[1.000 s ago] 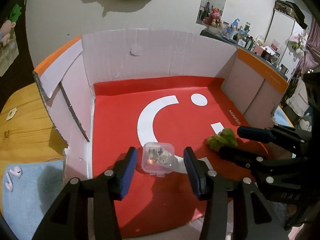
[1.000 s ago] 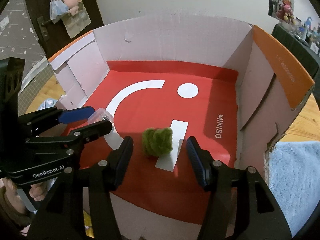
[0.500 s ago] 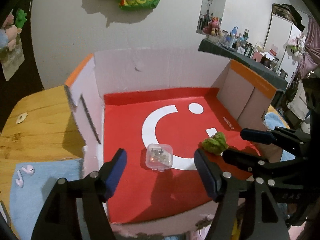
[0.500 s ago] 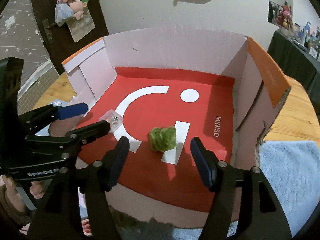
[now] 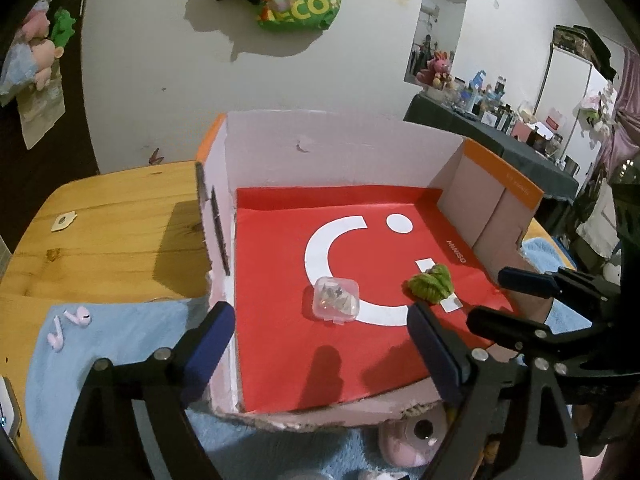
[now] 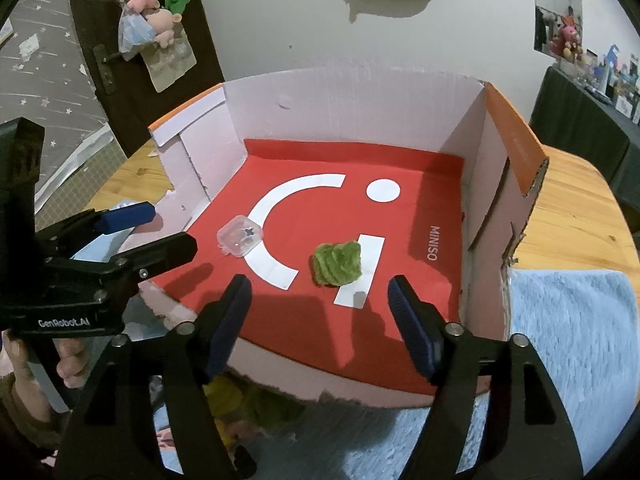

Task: Organize objects
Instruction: 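Withdraw both open tools from the box back toward the remaining items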

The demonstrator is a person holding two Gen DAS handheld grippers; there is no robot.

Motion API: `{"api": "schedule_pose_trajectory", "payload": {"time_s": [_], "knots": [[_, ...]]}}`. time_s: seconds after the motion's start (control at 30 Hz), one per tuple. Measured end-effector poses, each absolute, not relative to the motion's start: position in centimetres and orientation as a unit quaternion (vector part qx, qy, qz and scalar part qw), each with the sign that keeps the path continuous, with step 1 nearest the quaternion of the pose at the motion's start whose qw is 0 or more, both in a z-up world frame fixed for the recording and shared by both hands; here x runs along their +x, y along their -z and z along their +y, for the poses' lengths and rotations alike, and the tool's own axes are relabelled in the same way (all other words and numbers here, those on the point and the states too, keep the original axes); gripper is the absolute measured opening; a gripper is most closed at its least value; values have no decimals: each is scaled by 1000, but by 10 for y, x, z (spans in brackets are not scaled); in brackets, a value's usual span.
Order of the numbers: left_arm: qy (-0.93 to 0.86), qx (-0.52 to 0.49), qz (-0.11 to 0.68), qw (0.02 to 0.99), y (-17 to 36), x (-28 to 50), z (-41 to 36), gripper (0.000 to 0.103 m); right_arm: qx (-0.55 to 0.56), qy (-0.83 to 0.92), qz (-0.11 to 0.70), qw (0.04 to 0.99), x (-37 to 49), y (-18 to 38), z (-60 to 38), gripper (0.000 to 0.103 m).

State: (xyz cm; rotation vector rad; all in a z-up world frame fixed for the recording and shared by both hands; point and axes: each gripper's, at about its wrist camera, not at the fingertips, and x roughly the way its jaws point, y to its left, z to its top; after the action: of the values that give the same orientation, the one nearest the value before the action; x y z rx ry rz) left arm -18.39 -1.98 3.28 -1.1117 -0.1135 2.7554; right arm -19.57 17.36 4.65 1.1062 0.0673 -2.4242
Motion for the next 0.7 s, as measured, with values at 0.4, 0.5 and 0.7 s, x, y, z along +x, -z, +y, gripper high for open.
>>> {"api": "schedule_pose_trajectory", "payload": {"time_s": [0.4,0.5,0.7], "knots": [[-932,-352,-36,71,-39,-164,-24,99,376,897,30,230,-172,-57,175,87],[-937,-340,-29,70,-43,-156,-23,103,370,899,29,230,-166,-58,176,89],[-941,-331,-5,63,-46,-144,-18,103,362,903,27,229,-156,-61,179,95]]}}
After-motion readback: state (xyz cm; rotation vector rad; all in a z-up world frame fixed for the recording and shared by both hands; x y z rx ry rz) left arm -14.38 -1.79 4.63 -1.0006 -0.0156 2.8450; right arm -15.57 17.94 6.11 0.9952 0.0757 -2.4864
